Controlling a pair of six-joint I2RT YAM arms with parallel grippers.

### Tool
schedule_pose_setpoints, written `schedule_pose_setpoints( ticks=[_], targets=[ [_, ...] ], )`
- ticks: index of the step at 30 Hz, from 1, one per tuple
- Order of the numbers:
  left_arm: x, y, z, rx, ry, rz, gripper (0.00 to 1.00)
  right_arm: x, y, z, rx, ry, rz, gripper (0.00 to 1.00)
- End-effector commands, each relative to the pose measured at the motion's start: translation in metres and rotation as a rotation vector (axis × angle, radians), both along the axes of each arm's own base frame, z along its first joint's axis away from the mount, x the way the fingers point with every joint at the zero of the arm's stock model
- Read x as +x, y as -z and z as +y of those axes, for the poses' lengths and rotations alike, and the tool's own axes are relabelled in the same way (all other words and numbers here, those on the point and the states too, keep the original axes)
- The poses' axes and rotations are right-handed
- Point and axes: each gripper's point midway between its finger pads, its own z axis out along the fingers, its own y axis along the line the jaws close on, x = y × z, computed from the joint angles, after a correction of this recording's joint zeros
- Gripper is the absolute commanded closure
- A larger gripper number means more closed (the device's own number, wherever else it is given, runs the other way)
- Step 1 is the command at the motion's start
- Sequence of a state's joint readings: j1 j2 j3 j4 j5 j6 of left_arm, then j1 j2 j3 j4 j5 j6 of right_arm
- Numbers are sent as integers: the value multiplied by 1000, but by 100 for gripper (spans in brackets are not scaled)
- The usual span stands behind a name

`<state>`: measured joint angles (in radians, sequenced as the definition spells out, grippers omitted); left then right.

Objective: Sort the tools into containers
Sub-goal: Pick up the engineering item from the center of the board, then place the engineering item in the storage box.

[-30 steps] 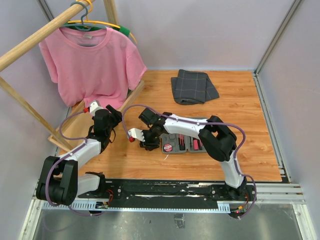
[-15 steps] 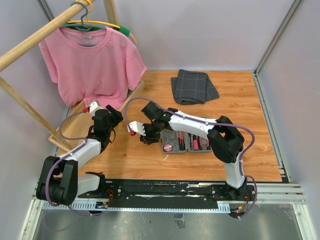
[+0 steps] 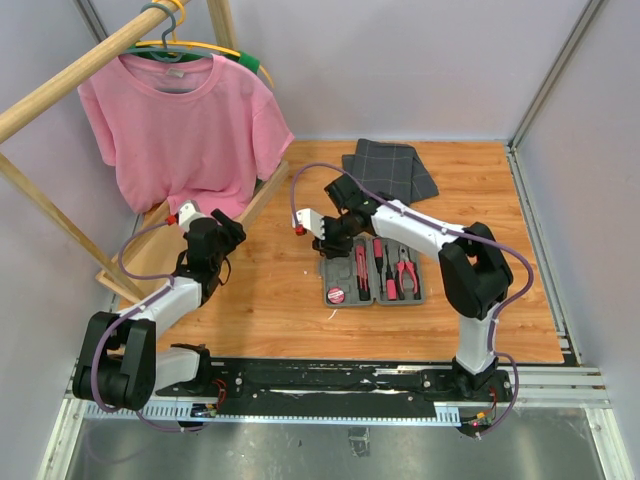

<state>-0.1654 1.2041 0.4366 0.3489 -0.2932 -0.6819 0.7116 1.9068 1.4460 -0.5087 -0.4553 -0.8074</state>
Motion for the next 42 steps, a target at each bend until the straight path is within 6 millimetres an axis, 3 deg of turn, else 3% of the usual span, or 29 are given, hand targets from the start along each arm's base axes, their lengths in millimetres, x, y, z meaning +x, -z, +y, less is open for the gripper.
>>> schedule_pose_setpoints(
  ticks=[1, 13, 19, 23, 26, 31, 36, 42],
  targets=[
    [8, -9, 2, -6, -9, -19, 33, 12, 12, -16, -44, 7, 21, 63],
    [8, -11, 3, -7, -12, -23, 33, 36, 41, -32, -163, -5, 18, 62],
    [8, -10, 3, -10, -12, -22, 33, 43, 46, -40, -199, -2, 8, 61],
    [8, -10, 3, -10, -11, -20, 33, 43, 48, -40, -198, -4, 14, 56],
    [8, -11, 3, -8, -10, -23, 33, 43, 44, -39, -189, -3, 11, 46],
    [8, -10, 3, -10, -10, -21, 33, 41, 20, -32, -128, -8, -5, 39],
    [8, -11, 2, -10, -6, -23, 33, 34, -25, -19, -6, 8, -21, 39],
    [8, -12, 0, -13, 8, -25, 33, 45, -66, -14, 169, 289, -60, 37]
  ],
)
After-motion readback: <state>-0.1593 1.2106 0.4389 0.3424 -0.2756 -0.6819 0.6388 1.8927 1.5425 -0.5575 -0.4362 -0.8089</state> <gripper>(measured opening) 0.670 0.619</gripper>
